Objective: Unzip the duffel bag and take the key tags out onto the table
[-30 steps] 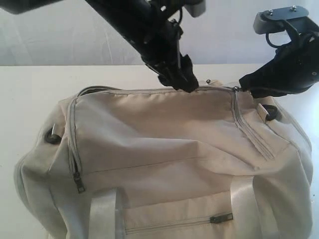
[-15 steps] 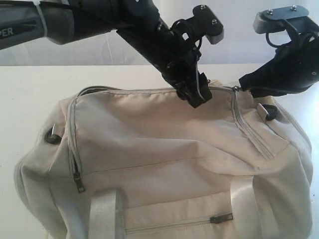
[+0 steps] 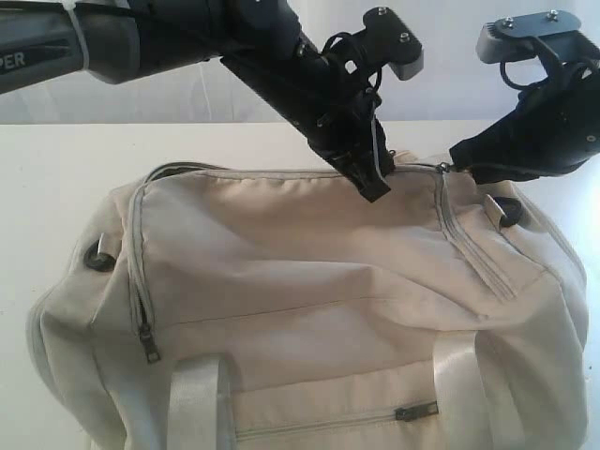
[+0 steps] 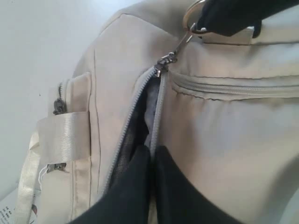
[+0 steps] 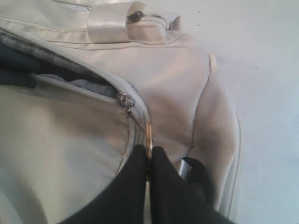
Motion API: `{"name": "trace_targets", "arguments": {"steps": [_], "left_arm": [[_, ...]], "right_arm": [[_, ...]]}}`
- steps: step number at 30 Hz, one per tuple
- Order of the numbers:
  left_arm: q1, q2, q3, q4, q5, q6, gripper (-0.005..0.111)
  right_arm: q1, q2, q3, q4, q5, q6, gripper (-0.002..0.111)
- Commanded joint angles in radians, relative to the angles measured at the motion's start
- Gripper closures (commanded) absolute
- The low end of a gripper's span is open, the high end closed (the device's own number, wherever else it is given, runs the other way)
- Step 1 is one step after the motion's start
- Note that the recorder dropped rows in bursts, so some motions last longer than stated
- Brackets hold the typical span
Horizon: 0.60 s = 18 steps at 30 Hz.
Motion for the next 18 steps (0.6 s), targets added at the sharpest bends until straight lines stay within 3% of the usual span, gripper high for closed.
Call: {"name": "trace_targets", "arguments": {"steps": [1,9,16,18], "left_arm": [[-0.005,-0.004,-0.004,0.001,0.05,0.0,0.107],[-0.005,-0.004,-0.004,0.018,0.075,0.006,0.105],[-0.005,-0.004,-0.004,0.018,0.088,0.025,0.074],[-0.005,-0.002,-0.004,0.018,0.082,0.025,0.071]], "right_arm": [[-0.01,-0.006,0.008,-0.009,-0.007,-0.011,0.108],[-0.01,-0.006,0.008,-0.009,-0.007,-0.011,0.108],[-0.01,-0.006,0.008,-0.009,-0.007,-0.011,0.108],[-0.01,-0.006,0.008,-0.009,-0.007,-0.011,0.108]]}}
